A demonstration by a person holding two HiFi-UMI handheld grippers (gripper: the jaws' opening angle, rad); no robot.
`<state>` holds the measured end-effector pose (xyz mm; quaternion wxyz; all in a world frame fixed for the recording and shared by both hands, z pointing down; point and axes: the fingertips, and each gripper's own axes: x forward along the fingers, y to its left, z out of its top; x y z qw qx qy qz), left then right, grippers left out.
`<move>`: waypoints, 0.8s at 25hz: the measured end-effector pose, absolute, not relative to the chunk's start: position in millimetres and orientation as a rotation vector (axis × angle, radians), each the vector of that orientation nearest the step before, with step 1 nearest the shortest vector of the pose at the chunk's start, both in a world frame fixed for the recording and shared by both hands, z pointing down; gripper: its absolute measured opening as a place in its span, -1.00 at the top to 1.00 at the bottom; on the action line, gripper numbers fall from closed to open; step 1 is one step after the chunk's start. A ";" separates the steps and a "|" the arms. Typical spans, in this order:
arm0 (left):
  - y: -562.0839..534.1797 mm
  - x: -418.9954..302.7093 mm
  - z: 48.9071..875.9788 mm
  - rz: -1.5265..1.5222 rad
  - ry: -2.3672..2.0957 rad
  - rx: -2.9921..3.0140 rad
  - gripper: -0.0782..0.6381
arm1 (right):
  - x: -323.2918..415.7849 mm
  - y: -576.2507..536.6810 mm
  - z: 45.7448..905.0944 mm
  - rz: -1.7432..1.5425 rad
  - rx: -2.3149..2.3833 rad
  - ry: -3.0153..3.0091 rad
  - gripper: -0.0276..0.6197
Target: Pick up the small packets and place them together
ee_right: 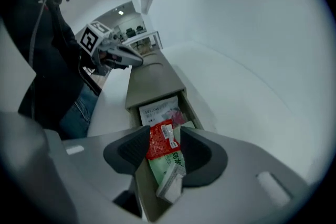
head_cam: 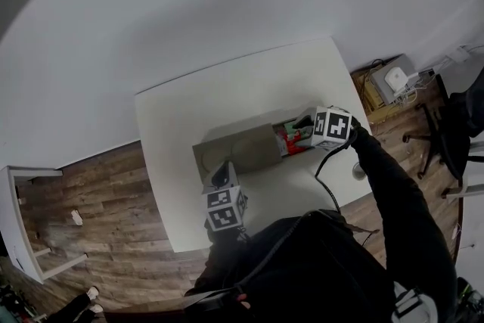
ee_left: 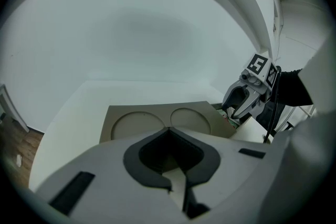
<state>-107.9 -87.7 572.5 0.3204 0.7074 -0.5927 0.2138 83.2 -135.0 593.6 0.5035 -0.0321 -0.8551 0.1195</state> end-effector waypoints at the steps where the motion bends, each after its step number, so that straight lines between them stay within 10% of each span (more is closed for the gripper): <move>1: -87.4 -108.0 572.7 0.559 -1.556 1.862 0.78 | 82.9 -133.3 599.2 0.263 -0.097 -2.031 0.38; 20: -87.8 -107.6 570.6 0.557 -1.534 1.875 0.78 | 89.9 -132.9 632.0 0.132 -0.210 -1.788 0.58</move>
